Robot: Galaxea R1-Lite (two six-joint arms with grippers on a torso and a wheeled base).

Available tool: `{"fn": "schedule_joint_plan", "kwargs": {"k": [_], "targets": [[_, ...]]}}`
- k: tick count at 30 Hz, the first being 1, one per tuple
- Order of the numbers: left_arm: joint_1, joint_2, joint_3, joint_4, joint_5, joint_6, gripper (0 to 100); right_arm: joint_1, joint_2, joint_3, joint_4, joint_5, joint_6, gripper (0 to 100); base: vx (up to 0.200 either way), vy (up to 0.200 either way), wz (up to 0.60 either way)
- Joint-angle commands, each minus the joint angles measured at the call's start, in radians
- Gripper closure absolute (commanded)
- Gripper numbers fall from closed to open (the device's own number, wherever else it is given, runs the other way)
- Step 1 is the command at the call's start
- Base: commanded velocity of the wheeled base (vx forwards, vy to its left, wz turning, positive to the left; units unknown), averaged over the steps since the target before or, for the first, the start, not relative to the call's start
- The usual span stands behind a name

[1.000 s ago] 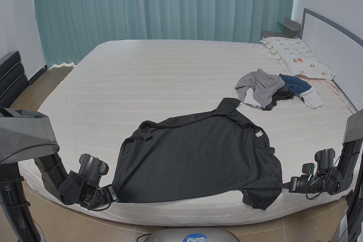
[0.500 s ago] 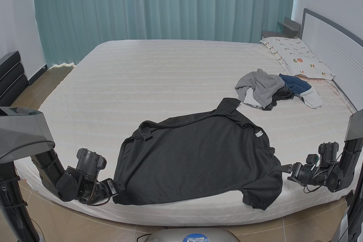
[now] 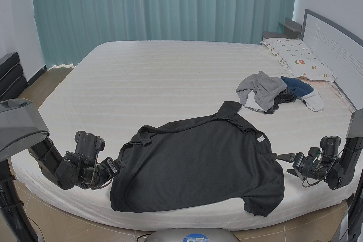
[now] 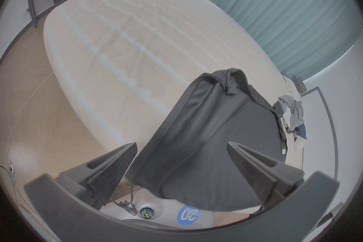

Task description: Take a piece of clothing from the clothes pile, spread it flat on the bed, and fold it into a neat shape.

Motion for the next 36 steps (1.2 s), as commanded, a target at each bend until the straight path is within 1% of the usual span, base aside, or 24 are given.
{"fn": "schedule_joint_plan", "kwargs": {"k": [1,3,7,8,11,16,21,24,30,33,36], "targets": [[-0.004,0.02,-0.029,-0.002,0.001,0.0,0,0.001,-0.001,0.006,0.001,0.0,0.0,0,0.2,0.0,0.0],[-0.007,0.03,-0.044,-0.007,0.001,0.0,0,0.003,0.001,0.006,0.001,0.0,0.0,0,0.0,0.0,0.0],[-0.01,0.079,-0.121,-0.011,0.006,0.003,0,0.012,0.001,0.006,0.001,0.0,0.001,0,0.0,0.0,0.0],[-0.01,0.101,-0.167,-0.008,0.012,0.003,0,0.015,-0.001,0.007,0.001,0.0,0.001,0,0.0,0.0,0.0],[-0.01,0.118,-0.207,-0.004,0.012,0.004,0,0.017,-0.001,0.012,-0.001,0.0,0.0,0,0.0,0.0,0.0],[-0.055,0.216,-0.325,-0.002,0.015,0.013,0,0.018,0.001,0.016,-0.001,0.0,0.0,0,0.0,0.0,0.0],[-0.062,0.287,-0.419,0.002,0.02,0.013,0,0.018,0.001,0.018,-0.001,-0.002,0.0,0,0.0,0.0,0.0],[-0.067,0.334,-0.485,0.021,0.023,0.035,0,0.017,0.001,0.018,-0.001,-0.005,0.0,0,0.0,0.0,0.0],[-0.081,0.374,-0.546,0.061,0.05,0.049,0,0.017,-0.001,0.018,-0.001,-0.005,0.0,0,0.0,0.0,0.0],[-0.09,0.414,-0.597,0.081,0.077,0.075,0,0.017,-0.001,0.015,-0.001,-0.005,0.0,0,0.0,0.0,0.0],[-0.09,0.431,-0.638,0.096,0.093,0.076,0,0.017,0.001,0.016,-0.001,-0.005,0.0,0,0.0,0.0,0.0]]}}
